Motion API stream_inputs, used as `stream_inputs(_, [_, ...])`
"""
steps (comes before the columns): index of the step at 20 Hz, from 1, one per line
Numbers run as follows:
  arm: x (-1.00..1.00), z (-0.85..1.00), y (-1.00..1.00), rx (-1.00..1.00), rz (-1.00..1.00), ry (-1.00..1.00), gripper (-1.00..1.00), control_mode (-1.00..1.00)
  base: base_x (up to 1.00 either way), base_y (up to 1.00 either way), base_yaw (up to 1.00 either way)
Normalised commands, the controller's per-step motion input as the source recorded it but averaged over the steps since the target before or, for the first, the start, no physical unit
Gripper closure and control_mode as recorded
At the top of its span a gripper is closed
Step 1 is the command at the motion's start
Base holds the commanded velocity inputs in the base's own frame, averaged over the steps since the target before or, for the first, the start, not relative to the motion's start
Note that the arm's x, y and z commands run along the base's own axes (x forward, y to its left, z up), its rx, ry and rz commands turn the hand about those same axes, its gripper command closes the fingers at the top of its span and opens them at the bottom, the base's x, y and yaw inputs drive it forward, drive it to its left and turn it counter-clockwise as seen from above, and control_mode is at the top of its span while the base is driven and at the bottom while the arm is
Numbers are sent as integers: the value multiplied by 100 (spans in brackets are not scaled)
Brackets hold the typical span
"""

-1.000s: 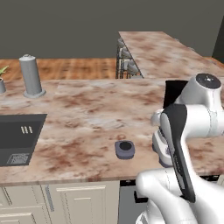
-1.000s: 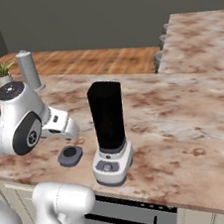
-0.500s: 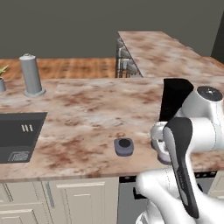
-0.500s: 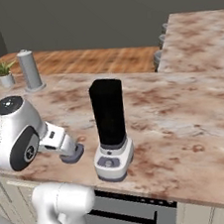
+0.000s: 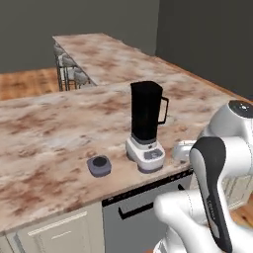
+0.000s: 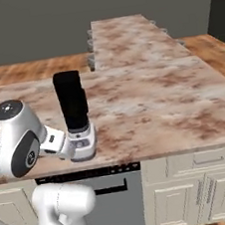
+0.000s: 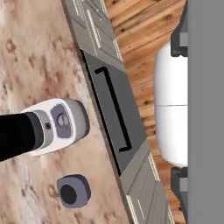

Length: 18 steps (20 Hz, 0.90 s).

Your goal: Grab the garlic and lemon from the fridge, place them in the blender, close the lid, and turn on the blender to create a marinade.

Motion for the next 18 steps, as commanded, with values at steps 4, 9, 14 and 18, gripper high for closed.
stream_inputs(4, [0, 0, 0, 0, 0, 0, -100, 100, 0, 0, -94])
stream_inputs(9, [0, 0, 0, 0, 0, 0, -100, 100, 1, 0, -96])
stream_inputs(14, [0, 0, 0, 0, 0, 0, -100, 100, 23, -2, -88])
stream_inputs(18, [0, 0, 0, 0, 0, 0, -100, 100, 40, -11, -79])
